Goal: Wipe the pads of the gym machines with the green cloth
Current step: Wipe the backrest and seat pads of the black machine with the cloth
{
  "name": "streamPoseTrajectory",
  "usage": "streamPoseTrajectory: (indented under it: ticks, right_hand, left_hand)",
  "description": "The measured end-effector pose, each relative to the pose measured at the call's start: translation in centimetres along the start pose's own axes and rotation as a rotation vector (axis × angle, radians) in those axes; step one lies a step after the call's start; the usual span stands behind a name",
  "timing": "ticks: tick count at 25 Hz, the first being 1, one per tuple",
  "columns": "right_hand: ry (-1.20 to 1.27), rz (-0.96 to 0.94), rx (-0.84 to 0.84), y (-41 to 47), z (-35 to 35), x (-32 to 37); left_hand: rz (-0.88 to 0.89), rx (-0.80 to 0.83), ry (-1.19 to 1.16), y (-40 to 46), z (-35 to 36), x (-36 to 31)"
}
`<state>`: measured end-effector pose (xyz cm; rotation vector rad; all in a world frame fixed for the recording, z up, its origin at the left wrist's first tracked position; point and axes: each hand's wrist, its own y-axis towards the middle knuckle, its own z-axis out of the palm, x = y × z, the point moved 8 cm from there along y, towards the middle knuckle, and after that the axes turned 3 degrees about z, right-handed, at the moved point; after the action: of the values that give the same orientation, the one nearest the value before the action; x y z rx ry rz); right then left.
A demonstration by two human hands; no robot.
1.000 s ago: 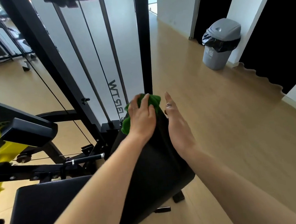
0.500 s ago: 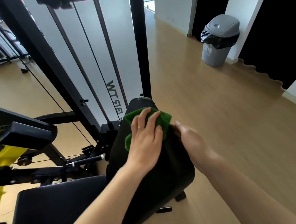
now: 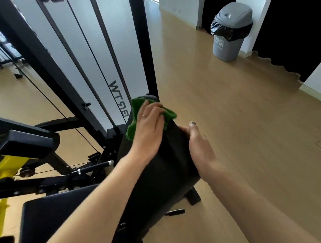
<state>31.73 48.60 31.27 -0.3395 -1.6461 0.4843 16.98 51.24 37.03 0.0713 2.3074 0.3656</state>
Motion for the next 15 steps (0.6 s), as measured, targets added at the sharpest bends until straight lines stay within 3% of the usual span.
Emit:
streamPoseTrajectory:
  ticks: [3,6,8,11,15]
  right_hand:
    - [0.248,0.087,0.07,-1.3,-0.2,-0.7]
    - [0.152,0.056,0.081,-3.0,-0.4,-2.0]
    - [0.099,0.028,0.018,-4.0,-0.4,-2.6]
    - [0.04,-0.049,-0.09,-3.9,-0.9,-2.0]
    - [0.115,0.012,-0.071,-4.1,-0.7,-2.6]
  left_hand:
    - [0.175,0.106,0.019,-7.3,1.1,-4.5]
    - [0.279,0.165,0.113,-6.8,0.9,-4.1]
    - [0.258,0.127,0.176,-2.7,0.4,-2.1]
    - [0.078,0.035,0.098,3.0,-0.2,1.3]
    - [0.01,0.001,0.005,0.6,-0.1,0.0]
